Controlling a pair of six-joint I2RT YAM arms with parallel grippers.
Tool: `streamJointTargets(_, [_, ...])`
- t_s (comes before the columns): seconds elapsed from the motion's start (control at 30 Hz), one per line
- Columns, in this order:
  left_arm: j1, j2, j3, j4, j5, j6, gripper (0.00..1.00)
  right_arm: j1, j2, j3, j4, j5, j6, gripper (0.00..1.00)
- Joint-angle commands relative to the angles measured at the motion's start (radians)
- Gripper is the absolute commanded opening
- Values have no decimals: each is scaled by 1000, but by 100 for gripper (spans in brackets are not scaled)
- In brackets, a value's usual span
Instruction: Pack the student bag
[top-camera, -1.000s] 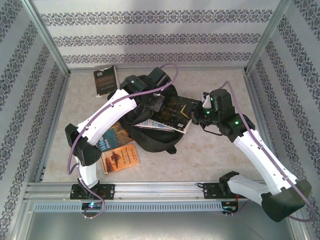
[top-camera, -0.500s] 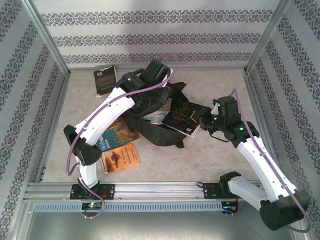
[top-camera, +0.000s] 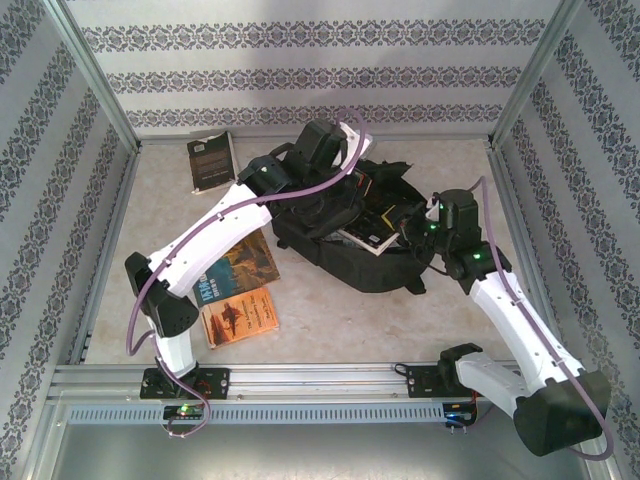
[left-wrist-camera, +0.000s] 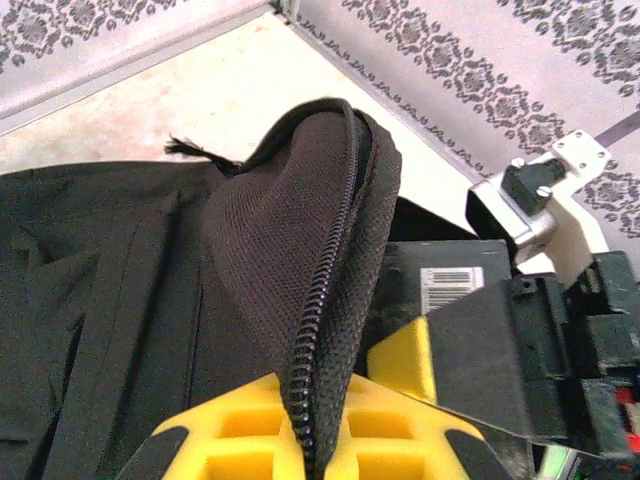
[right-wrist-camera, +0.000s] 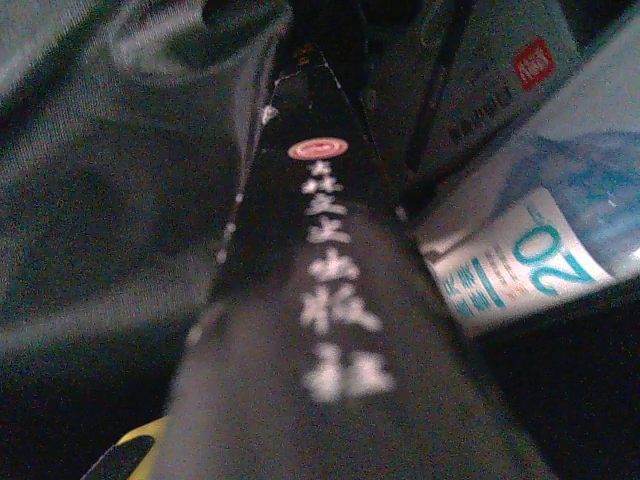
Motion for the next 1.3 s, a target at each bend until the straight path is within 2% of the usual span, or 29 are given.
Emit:
streamJointTargets(0.0, [-15,-80,-41,232,50,15,0,6,32,-63,255,162,38,0])
streamJointTargets(0.07, [-15,-82,-69,263,54,15,0,18,107,-72,358,192,43,0])
streamJointTargets(0.13, [-14,-75,-86,292,51,12,0,45,228,-29,433,168,9,0])
streamJointTargets(0.2, [-10,-57,-80,305,54,8,0,81,348,44,436,158,-39,0])
streamJointTargets(0.23, [-9,-44,-73,302,50,10,0,99,405,76,446,161,-67,5])
streamJointTargets(0.27, [-8,-34,-62,292,41,9,0,108,446,98,454,158,-82,16])
streamJointTargets(0.3, [-5,-26,-56,287,28,7,0,112,489,133,456,144,-100,38])
streamJointTargets(0.33, [-2,-23,-56,286,11,-1,0,109,508,152,442,131,-117,53])
streamJointTargets(0.37, [2,-20,-56,286,2,-8,0,106,510,167,414,133,-138,62])
streamJointTargets(0.47, [17,-14,-57,281,-11,-27,0,105,428,205,226,215,-264,78])
streamJointTargets(0.57, [25,-12,-67,276,-19,-36,0,91,303,220,38,304,-372,85])
streamJointTargets(0.7, [24,5,-80,256,-29,-52,0,60,166,216,-148,371,-432,86])
streamJointTargets(0.87, [25,45,-90,239,-23,-89,0,48,8,193,-366,488,-428,81])
streamJointTargets(1.03, [25,115,-76,227,55,-162,0,53,-142,165,-499,577,-427,78])
streamJointTargets(1.1, [25,146,-53,204,94,-184,12,52,-174,178,-531,606,-452,77])
streamJointTargets(1.17, [23,163,-22,168,108,-189,36,49,-189,202,-559,633,-483,77])
streamJointTargets(1.23, [23,143,-26,158,80,-180,51,48,-189,233,-569,635,-518,77])
streamJointTargets(1.27, [23,117,-37,159,56,-170,56,47,-182,250,-571,627,-535,77])
